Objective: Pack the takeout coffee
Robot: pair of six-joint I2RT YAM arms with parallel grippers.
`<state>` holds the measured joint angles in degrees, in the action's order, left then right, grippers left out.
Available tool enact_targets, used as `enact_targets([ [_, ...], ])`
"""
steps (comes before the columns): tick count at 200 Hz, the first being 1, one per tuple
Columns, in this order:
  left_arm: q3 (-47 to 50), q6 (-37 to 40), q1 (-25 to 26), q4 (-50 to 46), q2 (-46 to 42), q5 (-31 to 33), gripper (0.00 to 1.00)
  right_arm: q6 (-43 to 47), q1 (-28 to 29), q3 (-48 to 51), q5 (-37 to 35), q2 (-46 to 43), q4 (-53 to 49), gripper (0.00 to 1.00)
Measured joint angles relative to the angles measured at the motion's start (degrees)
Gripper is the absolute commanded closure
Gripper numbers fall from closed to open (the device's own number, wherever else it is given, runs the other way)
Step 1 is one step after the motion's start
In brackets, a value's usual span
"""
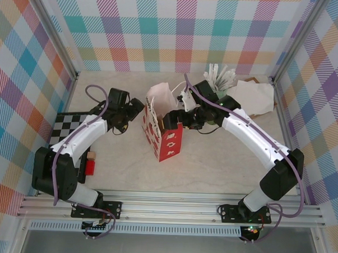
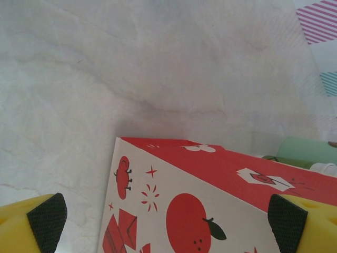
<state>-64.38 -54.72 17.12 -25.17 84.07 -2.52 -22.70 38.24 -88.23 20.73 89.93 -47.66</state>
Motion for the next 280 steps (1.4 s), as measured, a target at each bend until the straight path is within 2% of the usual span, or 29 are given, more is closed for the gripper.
enact_targets([
  [35,-2.4,1.0,0.0,-0.1,2.1,0.0,0.00,0.0,0.0,0.0,-1.2,-1.2,-1.0,0.00],
  [69,-2.5,1.6,0.0,-1.6,1.6,3.2,0.00,0.5,-0.1,0.4,-11.1,-4.8,-3.4,0.00],
  [104,0.7,1.8,-0.4,-4.0,-7.2,10.7,0.00,5.9,-4.4,3.6,-18.4,-15.5,-5.3,0.00],
  [133,3.0,1.9,-1.5,-5.2,-14.3,15.4,0.00,9.4,-10.2,3.6,-18.6,-18.1,-6.4,0.00],
  [165,3.8,1.9,-1.7,-6.3,-15.8,17.5,0.00,11.7,-12.5,5.3,-18.4,-16.3,-5.6,0.00],
  [195,5.3,1.9,-1.9,-6.4,-15.9,18.4,0.00,16.1,-22.1,11.6,-16.1,-12.3,-1.5,0.00],
  [218,6.0,1.9,-1.9,-6.4,-16.1,18.5,0.00,18.9,-27.1,16.7,-15.8,-7.2,4.3,0.00],
  [280,6.3,1.9,-1.9,-7.4,-19.6,20.4,0.00,26.1,-29.9,16.1,-13.6,6.4,16.5,0.00],
])
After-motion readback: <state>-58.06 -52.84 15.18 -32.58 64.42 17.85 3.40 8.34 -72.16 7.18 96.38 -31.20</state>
